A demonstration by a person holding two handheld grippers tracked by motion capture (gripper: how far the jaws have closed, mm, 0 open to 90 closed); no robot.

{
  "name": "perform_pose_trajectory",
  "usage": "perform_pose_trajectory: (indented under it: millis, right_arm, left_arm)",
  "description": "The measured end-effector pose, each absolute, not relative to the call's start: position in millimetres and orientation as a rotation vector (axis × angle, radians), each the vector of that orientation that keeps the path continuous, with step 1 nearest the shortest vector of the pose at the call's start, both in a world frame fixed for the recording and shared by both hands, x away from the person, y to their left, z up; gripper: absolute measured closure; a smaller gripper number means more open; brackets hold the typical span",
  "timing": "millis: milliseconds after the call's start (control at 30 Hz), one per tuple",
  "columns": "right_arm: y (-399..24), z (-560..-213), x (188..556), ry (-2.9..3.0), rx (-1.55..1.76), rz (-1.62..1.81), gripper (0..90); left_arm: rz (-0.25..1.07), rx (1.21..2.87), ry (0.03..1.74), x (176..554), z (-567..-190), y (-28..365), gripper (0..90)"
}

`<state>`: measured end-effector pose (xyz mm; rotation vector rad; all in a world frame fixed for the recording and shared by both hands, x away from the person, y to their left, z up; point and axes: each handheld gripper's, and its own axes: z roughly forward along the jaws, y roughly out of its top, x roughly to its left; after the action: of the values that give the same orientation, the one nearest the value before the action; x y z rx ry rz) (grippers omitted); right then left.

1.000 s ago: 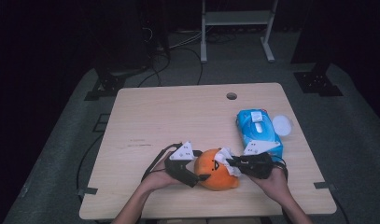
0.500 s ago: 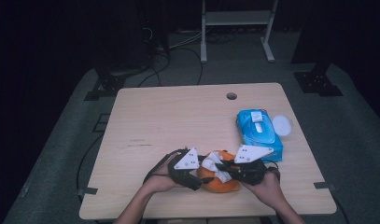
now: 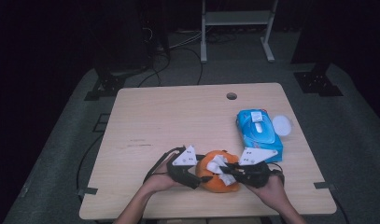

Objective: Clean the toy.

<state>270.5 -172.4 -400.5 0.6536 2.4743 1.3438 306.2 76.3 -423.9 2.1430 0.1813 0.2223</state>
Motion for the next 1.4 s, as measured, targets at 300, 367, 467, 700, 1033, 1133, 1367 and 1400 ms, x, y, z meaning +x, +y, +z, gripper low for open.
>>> perform_pose_trajectory:
  millis: [300, 367, 467, 700, 1033, 1133, 1367, 1400]
  right_arm:
    - [-166.1, -395.6, 279.2, 2.433, 0.653, 1.354, 83.7]
    - [-177.8, -401.8, 286.4, 2.445, 0.726, 1.328, 83.7]
    - [-181.6, -403.4, 284.3, 2.456, 0.74, 1.324, 83.8]
    - [-150.8, -396.8, 267.0, 2.487, 0.556, 1.329, 83.7]
    - [-182.9, -409.4, 291.7, 2.457, 0.793, 1.331, 83.6]
    - [-173.0, -408.0, 287.8, 2.438, 0.751, 1.301, 83.6]
    - [-161.0, -405.2, 283.1, 2.457, 0.675, 1.31, 83.6]
    - [-166.6, -405.6, 285.4, 2.464, 0.698, 1.305, 83.6]
  left_arm:
    - [0.265, 2.165, 0.124, 301.9, -423.2, 75.0, 31.0]
    - [0.243, 2.164, 0.151, 306.0, -425.8, 78.0, 29.2]
    - [0.247, 2.169, 0.138, 305.6, -426.0, 77.6, 28.9]
    - [0.26, 2.187, 0.126, 304.4, -426.6, 78.3, 30.0]
    - [0.177, 2.174, 0.213, 317.0, -434.1, 90.2, 23.1]
    - [0.169, 2.104, 0.221, 316.9, -422.4, 93.1, 16.2]
    - [0.178, 2.099, 0.177, 312.2, -423.8, 87.9, 34.6]
    - [0.166, 2.105, 0.205, 315.9, -427.3, 92.0, 36.0]
